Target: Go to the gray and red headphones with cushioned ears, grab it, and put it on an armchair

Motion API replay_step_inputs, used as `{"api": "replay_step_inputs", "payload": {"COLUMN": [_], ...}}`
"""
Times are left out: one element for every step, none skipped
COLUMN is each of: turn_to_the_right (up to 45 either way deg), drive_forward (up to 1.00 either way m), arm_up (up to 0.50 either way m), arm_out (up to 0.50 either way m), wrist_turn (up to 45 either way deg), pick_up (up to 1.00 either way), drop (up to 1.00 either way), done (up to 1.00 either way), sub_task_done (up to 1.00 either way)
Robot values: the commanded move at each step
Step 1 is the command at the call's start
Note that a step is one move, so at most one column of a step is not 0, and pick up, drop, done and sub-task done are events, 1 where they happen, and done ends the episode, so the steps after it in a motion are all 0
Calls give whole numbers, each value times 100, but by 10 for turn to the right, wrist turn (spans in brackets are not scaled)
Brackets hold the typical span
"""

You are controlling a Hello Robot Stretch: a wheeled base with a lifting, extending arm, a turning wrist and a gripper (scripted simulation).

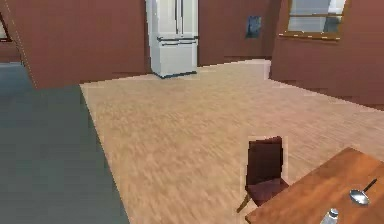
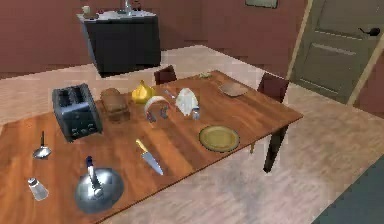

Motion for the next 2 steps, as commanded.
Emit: {"api": "replay_step_inputs", "payload": {"turn_to_the_right": [450,450], "drive_forward": [0,0], "arm_up": [0,0], "arm_out": [0,0], "wrist_turn": [0,0], "pick_up": [0,0], "drop": [0,0], "done": [0,0], "sub_task_done": [0,0]}}
